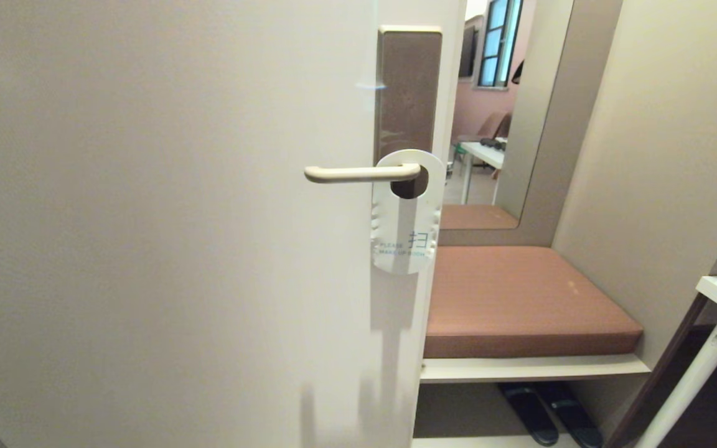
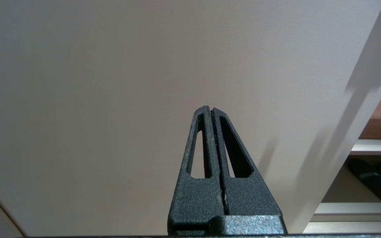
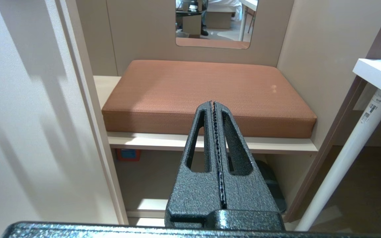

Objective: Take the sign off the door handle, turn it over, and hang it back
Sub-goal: Take down the sign

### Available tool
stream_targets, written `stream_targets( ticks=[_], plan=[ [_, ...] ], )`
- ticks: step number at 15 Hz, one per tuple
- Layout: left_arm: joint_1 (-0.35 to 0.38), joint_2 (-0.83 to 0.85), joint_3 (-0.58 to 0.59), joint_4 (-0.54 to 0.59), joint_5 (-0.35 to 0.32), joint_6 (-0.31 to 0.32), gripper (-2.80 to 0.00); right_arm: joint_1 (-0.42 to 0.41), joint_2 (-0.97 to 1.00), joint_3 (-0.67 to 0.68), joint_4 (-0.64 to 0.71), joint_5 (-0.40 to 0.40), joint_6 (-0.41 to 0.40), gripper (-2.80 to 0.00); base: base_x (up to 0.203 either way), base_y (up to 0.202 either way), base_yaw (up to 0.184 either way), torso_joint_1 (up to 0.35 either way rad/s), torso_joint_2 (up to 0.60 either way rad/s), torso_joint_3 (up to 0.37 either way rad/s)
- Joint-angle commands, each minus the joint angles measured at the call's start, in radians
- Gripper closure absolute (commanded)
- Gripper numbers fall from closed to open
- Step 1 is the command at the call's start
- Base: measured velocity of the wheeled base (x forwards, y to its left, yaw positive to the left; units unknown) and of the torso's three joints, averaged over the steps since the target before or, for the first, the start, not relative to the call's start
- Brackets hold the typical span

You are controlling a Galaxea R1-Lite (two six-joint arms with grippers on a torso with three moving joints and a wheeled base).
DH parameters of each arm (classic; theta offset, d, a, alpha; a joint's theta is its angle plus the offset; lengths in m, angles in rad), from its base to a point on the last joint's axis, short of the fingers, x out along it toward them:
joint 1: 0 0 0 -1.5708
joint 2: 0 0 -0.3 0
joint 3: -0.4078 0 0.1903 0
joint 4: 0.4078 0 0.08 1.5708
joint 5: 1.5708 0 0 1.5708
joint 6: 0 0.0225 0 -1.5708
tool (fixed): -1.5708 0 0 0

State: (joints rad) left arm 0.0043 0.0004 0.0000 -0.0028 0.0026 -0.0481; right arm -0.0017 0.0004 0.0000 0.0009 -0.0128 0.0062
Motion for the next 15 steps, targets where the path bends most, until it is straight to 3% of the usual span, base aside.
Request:
stream_targets(
  ticks=[1,8,11,15],
  plan=[
    [0.0,0.0,0.0,0.0,0.001,-0.001,0.0,0.0,0.0,0.0,-0.001,0.001,0.0,0.0,0.0,0.0,0.0,0.0,0.0,0.0],
    [0.0,0.0,0.0,0.0,0.001,-0.001,0.0,0.0,0.0,-0.017,0.005,0.022,-0.051,0.0,0.0,0.0,0.0,0.0,0.0,0.0],
    [0.0,0.0,0.0,0.0,0.001,-0.002,0.0,0.0,0.007,-0.097,0.031,0.146,-0.057,0.0,0.0,0.0,0.0,0.0,0.0,0.0],
    [0.0,0.0,0.0,0.0,0.001,-0.001,0.0,0.0,0.09,-0.183,0.058,0.16,-0.056,0.0,0.0,0.0,0.0,0.0,0.0,0.0]
  ],
)
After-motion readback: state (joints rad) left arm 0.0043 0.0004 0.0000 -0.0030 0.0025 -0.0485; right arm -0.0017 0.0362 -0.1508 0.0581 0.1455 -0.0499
